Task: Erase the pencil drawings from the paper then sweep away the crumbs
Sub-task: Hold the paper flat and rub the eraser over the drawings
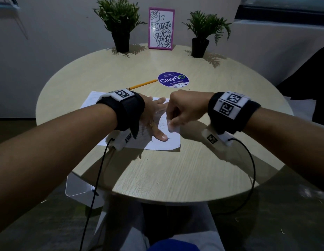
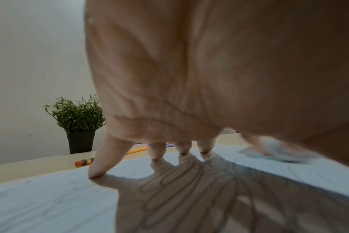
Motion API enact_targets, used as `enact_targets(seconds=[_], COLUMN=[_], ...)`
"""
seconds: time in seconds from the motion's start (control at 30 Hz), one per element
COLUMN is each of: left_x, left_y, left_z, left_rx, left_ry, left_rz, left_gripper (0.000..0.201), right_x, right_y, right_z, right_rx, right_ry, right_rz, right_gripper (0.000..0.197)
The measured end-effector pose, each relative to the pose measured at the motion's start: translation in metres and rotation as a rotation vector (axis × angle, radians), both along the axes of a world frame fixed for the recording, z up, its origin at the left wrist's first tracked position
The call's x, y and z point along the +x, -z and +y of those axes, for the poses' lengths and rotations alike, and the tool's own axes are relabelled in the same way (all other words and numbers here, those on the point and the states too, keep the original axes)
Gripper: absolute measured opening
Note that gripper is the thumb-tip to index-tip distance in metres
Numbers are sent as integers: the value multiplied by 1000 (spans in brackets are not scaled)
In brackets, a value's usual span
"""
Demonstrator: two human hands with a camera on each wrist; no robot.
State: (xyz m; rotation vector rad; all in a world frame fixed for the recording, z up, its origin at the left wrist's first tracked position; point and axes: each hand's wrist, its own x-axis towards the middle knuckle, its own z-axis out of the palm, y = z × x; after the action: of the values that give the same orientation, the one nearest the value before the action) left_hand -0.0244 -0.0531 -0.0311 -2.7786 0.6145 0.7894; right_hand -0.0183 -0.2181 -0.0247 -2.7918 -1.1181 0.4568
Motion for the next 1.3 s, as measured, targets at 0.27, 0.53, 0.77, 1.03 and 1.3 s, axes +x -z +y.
enact_targets(seconds=[0.27, 0.53, 0.77, 1.03, 1.3], left_x=[-10, -7, 3, 0, -5], left_y=[-9, -6, 4, 3, 7], left_z=[-5, -3, 3, 15, -2], left_rx=[3, -22, -61, -108, -257], left_ry=[33, 20, -11, -11, -109], left_rz=[-15, -4, 4, 42, -39], left_gripper=[120, 122, 134, 132, 109], right_x=[-5, 13, 1, 5, 8], right_y=[5, 8, -3, 5, 10], right_z=[2, -2, -5, -9, -2], right_rx=[37, 81, 26, 104, 94], right_ry=[-1, 109, 53, 166, 179], right_rz=[-50, -173, -11, -88, -182], right_gripper=[15, 19, 16, 17, 13])
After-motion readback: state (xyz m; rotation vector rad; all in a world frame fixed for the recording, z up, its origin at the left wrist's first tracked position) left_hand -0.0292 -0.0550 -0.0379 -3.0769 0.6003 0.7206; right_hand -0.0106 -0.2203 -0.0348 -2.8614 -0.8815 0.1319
